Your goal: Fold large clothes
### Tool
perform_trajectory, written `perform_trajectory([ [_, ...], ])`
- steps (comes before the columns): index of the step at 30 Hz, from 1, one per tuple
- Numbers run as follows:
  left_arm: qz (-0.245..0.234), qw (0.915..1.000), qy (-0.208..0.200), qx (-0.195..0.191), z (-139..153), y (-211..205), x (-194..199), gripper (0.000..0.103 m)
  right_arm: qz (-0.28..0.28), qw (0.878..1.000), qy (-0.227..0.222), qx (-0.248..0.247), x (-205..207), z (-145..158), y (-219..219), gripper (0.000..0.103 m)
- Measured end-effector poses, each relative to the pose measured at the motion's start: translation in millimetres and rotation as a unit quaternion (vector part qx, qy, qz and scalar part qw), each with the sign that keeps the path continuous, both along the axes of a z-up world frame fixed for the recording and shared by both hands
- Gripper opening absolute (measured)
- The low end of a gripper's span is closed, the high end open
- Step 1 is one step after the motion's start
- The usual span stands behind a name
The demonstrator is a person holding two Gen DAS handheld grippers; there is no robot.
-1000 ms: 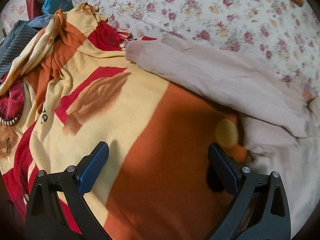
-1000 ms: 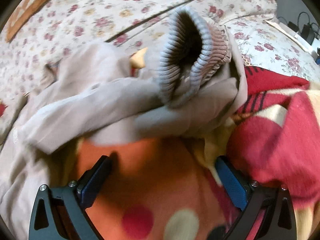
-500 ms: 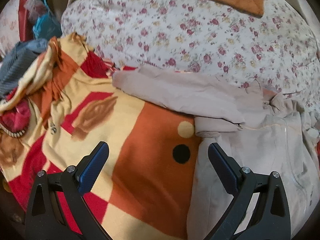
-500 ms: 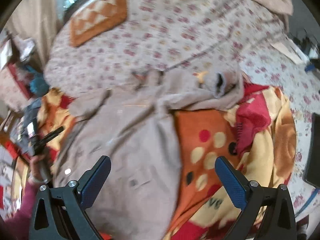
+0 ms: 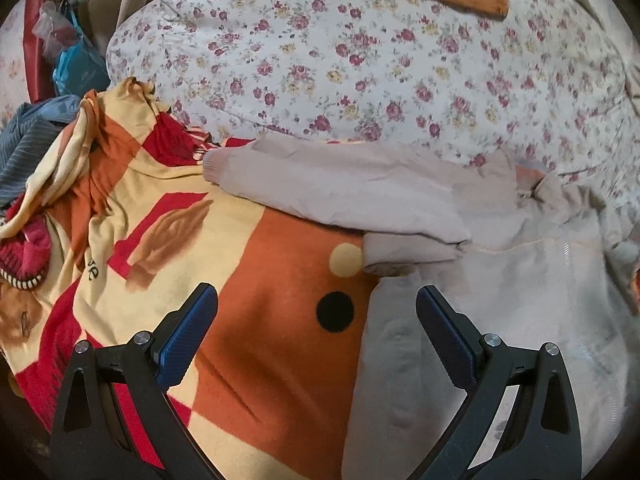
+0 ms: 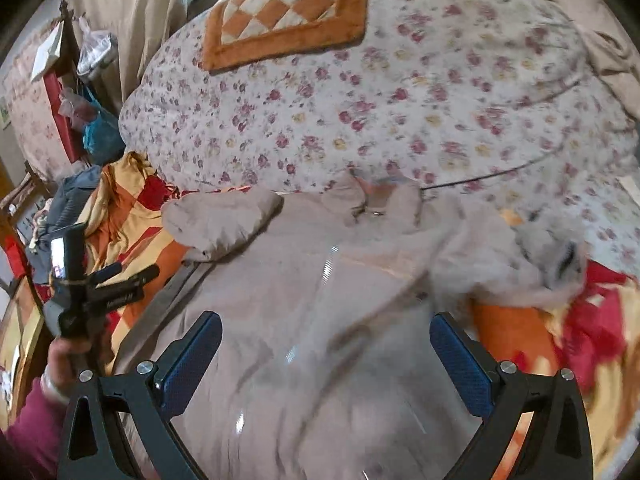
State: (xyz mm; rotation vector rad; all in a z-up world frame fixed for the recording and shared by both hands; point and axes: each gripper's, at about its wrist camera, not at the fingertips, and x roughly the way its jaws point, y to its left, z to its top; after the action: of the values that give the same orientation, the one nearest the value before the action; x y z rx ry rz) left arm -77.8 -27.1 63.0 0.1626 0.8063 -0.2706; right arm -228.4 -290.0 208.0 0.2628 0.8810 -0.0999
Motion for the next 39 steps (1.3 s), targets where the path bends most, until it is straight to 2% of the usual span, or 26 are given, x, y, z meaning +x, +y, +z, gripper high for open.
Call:
perform_trajectory([
  [6, -0.009, 0.9997, 0.004, 0.021, -12, -15, 5, 0.100, -0.010, 0.999, -0.001, -0.033, 33, -49, 6, 0.103],
  [9, -0.009, 0.9995, 0.003, 0.029, -16, -23, 8, 0.100, -0.025, 0.999, 0.000, -0.020, 31, -78, -3, 0.103],
  [13, -0.007, 0.9996, 0.013, 0.025, -19, -31, 15, 0.100, -0.039, 0.999, 0.022, -0.006, 28, -105, -19, 0.103],
  [17, -0.007, 0.9994, 0.016, 0.029, -23, -38, 18, 0.100, -0.052, 0.999, 0.004, 0.002, 18, -111, -28, 0.103],
  [21, -0.006, 0.9992, 0.019, 0.033, -26, -38, 20, 0.100, -0.055, 0.998, 0.008, 0.019, 18, -116, -31, 0.103],
  [28, -0.004, 0.9994, 0.016, 0.031, -25, -35, 18, 0.100, -0.047, 0.999, 0.020, 0.002, 22, -124, -22, 0.103],
  [34, -0.006, 0.9995, 0.010, 0.029, -23, -34, 16, 0.100, -0.047, 0.998, -0.009, -0.032, 23, -109, -12, 0.103],
  [39, -0.004, 0.9996, 0.011, 0.025, -23, -33, 15, 0.100, -0.046, 0.998, 0.000, -0.035, 27, -111, -12, 0.103],
])
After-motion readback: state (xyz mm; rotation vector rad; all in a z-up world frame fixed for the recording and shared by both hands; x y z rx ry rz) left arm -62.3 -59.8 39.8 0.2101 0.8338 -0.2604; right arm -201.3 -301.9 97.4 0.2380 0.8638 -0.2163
